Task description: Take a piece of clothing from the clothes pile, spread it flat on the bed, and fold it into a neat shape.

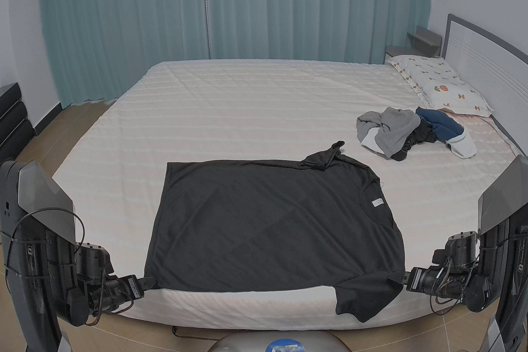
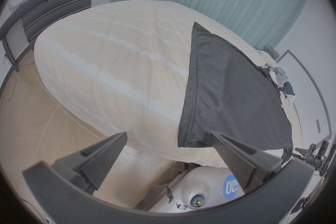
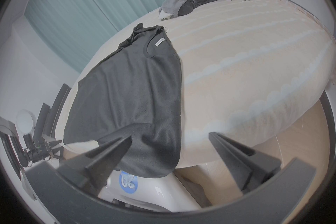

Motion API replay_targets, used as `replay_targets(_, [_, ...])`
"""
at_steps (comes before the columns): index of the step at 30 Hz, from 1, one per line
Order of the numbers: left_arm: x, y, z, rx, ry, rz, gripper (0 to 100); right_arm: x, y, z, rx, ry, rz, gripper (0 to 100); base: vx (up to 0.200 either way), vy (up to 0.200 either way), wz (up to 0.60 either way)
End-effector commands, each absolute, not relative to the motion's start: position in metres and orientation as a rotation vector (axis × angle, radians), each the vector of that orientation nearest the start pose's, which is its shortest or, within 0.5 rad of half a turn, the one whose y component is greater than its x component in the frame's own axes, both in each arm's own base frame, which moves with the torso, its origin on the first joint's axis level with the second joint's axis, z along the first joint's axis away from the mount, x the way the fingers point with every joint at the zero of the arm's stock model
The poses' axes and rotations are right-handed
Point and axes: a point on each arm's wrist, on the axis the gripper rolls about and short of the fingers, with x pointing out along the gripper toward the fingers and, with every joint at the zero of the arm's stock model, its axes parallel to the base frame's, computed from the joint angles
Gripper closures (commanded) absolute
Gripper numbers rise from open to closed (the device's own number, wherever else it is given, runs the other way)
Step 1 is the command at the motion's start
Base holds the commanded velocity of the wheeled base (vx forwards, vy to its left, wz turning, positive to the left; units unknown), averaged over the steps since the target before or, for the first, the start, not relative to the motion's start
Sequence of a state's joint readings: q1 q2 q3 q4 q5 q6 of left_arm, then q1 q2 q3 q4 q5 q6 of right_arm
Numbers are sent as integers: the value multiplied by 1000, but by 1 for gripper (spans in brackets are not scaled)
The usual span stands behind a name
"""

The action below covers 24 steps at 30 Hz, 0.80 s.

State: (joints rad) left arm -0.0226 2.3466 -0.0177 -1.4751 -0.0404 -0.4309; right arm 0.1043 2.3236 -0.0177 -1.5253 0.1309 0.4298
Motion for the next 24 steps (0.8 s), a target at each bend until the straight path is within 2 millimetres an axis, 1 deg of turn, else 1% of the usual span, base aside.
replay_targets(1, [210, -6, -33, -414, 827, 117, 0, 213, 22, -17, 468, 760, 36, 0, 0, 0, 0])
replay_targets(6, [212, -6, -15, -465, 755, 52, 0, 214, 19, 7, 545, 653, 35, 0, 0, 0, 0])
replay_targets(8, [212, -6, -14, -475, 752, 50, 0, 214, 20, 9, 554, 645, 37, 0, 0, 0, 0])
replay_targets(9, [212, -7, -13, -499, 748, 56, 0, 213, 22, 15, 573, 624, 47, 0, 0, 0, 0])
replay_targets(12, [214, -5, -12, -529, 733, 57, 0, 213, 25, 20, 592, 601, 62, 0, 0, 0, 0])
replay_targets(16, [216, -4, -11, -576, 722, 62, 0, 213, 30, 27, 614, 573, 88, 0, 0, 200, 0])
replay_targets(21, [216, -4, -13, -577, 729, 61, 0, 219, 38, 28, 607, 562, 126, 0, 0, 200, 0])
replay_targets(24, [216, -4, -12, -577, 720, 58, 0, 226, 43, 28, 603, 554, 150, 0, 0, 0, 0])
